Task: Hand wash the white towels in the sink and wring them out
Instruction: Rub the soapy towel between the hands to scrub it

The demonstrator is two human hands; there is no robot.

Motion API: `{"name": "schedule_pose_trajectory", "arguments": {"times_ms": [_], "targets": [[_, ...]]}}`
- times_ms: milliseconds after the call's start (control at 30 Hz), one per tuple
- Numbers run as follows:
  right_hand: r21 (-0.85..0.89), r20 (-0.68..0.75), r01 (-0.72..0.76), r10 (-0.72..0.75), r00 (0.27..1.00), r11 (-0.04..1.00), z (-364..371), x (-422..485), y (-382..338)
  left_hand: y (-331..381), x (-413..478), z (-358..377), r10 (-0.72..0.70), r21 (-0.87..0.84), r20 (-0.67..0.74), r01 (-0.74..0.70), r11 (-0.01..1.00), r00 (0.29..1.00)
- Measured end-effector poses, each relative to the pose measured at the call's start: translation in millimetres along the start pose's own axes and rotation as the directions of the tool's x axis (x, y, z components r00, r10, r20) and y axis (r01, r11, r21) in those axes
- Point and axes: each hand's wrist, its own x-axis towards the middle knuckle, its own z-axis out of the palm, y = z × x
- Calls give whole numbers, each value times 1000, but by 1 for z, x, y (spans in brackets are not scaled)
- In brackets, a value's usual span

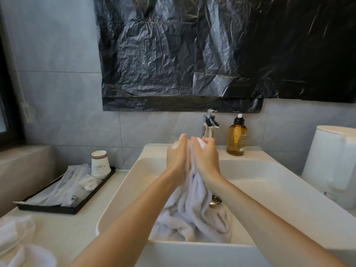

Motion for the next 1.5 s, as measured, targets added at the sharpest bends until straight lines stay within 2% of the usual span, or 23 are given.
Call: {"name": "schedule_pose_trajectory", "arguments": {"times_ms": [67,100,200,267,367,400,500,567,700,867,967,1033,1167,1233,1333,1500], "targets": [[-4,127,54,-53,991,999,10,-16,0,0,7,-8,-30,-19,-93,28,999,995],[2,146,52,-52,988,999,13,-15,-1,0,7,-11,-55,-32,-109,52,998,993],[49,-4,-16,16,1000,999,10,6,-9,0,-2,-6,-104,-33,-30,103,994,994],[75,-34,-23,26,999,997,7,3,-8,0,-4,-2,-79,-35,-25,78,996,997],[37,149,16,-22,989,999,10,-15,-5,3,4,-8,-68,-82,-116,58,995,991],[45,170,22,-30,985,999,11,-14,-6,4,5,-10,-86,-100,-121,74,992,989],[74,28,-29,27,999,997,9,10,-11,3,-1,-5,-157,-94,-39,152,984,987],[60,-13,-35,36,999,998,7,10,-8,4,-3,-3,-140,-74,-9,139,988,990],[13,160,33,-35,986,999,12,-12,-3,8,5,-11,-47,-55,-88,42,998,995],[72,5,-67,67,998,995,6,13,-4,4,-3,-2,-66,-53,8,66,996,998],[3,109,37,-37,993,999,10,-9,0,6,4,-8,-18,8,-45,19,1000,999],[-1,152,46,-45,987,999,12,-10,-4,7,7,-11,-26,23,-64,27,999,998],[62,14,-73,72,997,995,6,15,-6,3,-1,-4,-22,-6,32,22,1000,999],[33,29,-4,3,1000,999,8,5,1,2,2,-5,-3,-13,5,3,1000,1000],[-12,131,71,-68,989,997,10,-8,-1,3,9,-10,28,-14,-74,-29,999,997],[10,-48,65,-65,997,998,5,9,-5,2,0,-2,79,44,30,-80,996,996]]}}
